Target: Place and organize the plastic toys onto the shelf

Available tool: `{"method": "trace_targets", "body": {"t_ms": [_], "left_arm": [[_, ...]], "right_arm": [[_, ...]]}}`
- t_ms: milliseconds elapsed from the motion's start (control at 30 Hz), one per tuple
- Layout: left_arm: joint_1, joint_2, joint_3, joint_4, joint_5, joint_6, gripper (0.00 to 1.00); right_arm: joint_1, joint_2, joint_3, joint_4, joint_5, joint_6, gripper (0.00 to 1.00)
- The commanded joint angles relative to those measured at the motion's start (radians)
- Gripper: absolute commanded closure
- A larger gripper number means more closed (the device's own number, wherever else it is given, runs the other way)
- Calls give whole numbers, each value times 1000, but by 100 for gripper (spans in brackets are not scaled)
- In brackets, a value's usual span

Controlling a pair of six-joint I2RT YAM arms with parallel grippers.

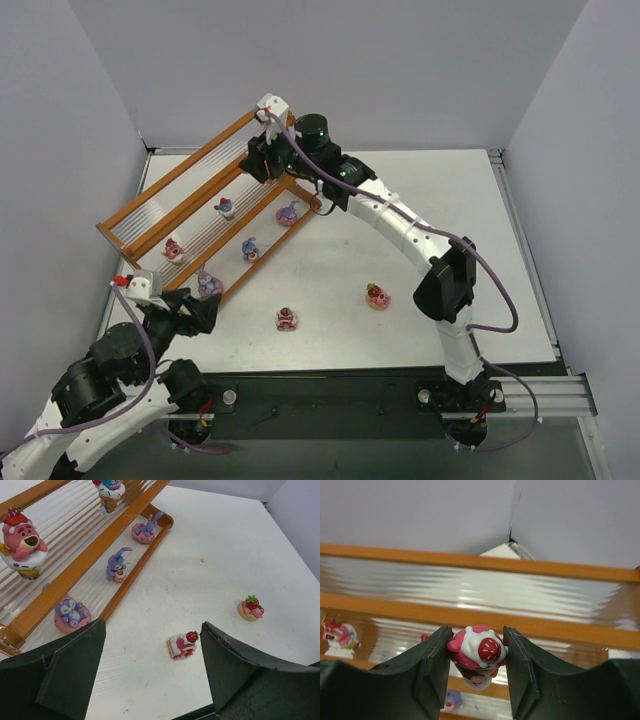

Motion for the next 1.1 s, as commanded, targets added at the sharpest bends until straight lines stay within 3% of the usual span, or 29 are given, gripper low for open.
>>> {"method": "trace_targets", "body": {"t_ms": [0, 367, 467, 667, 833, 1067], "left_arm": [[2, 62, 43, 64, 14, 44, 14], [2, 202, 227, 73, 106, 101, 14], [1, 229, 281, 52, 128, 108, 14], [2, 286, 462, 33, 25, 153, 14], [1, 295, 572, 25, -53, 180, 14], [-1, 262, 606, 32, -128, 214, 14]], "right_arm": [[63, -150, -134, 58, 26, -54, 100], [174, -501, -581, 54, 137, -2, 100], [205, -554, -604, 43, 141, 9, 100], [245, -502, -531, 61, 114, -3, 100], [272, -325, -330, 90, 100, 7, 100], [321, -77, -31, 124, 127, 20, 100]]}}
